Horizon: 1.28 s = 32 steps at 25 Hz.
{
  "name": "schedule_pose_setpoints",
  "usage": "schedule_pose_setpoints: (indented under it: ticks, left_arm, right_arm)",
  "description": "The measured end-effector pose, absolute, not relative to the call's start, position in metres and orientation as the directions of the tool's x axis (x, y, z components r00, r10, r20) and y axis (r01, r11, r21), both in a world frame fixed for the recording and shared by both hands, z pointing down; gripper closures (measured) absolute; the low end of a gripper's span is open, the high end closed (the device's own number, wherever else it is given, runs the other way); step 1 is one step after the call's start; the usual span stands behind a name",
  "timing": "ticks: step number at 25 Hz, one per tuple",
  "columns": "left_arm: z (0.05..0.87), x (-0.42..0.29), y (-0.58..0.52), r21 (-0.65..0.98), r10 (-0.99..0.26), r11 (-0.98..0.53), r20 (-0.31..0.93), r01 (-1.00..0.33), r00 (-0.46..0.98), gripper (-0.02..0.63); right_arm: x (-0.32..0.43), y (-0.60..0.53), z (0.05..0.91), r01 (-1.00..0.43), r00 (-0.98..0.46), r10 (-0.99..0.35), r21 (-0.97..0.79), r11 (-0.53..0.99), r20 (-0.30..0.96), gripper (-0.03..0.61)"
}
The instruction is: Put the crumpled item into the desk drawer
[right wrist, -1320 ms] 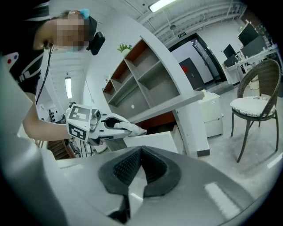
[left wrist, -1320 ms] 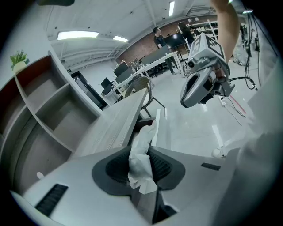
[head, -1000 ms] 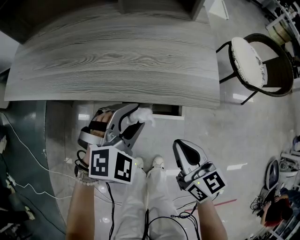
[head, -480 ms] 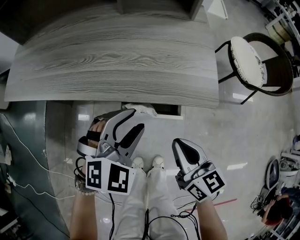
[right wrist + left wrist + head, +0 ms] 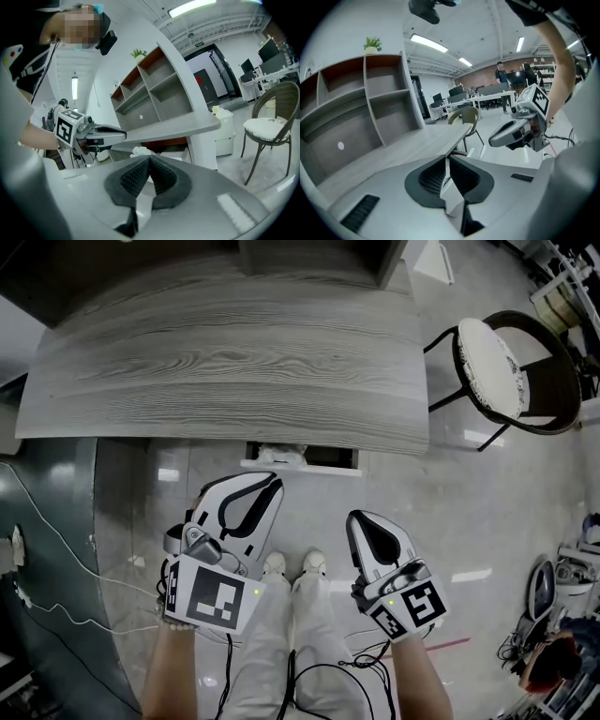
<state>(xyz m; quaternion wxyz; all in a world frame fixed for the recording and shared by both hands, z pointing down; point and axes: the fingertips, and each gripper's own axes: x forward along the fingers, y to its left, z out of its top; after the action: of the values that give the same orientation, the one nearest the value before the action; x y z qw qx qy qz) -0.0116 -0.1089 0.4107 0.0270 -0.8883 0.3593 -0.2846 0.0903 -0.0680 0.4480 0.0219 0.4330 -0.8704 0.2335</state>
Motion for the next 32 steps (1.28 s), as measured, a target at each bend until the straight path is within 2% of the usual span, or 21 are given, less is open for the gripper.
schedule_pose_setpoints:
  ticks: [8, 19, 32]
  left_arm:
    - [0.344, -0.018, -0.095, -0.199, -0.676, -0.722, 0.404, -0.662, 0.616, 0.606]
    - [0.264, -0.035, -0.071, -0.111, -0.704, -0.686, 0.348, -0.719, 0.618, 0.606]
    - [0.198, -0.068, -0.065, -0.012, -0.744, -0.626, 0.309, -0.78, 0.592, 0.607]
  right_arm:
    - [0.081, -0.065, 0.391, -0.796, -0.6, -0.764, -0.279, 0.538, 0.238, 0.569]
    - [0.081, -0.056, 0.296, -0.826, -0.563, -0.794, -0.152, 0.543, 0.227, 0.569]
    - [0.085, -0.056, 0.219, -0.86, -0.511, -0.838, -0.117, 0.497, 0.193, 0.569]
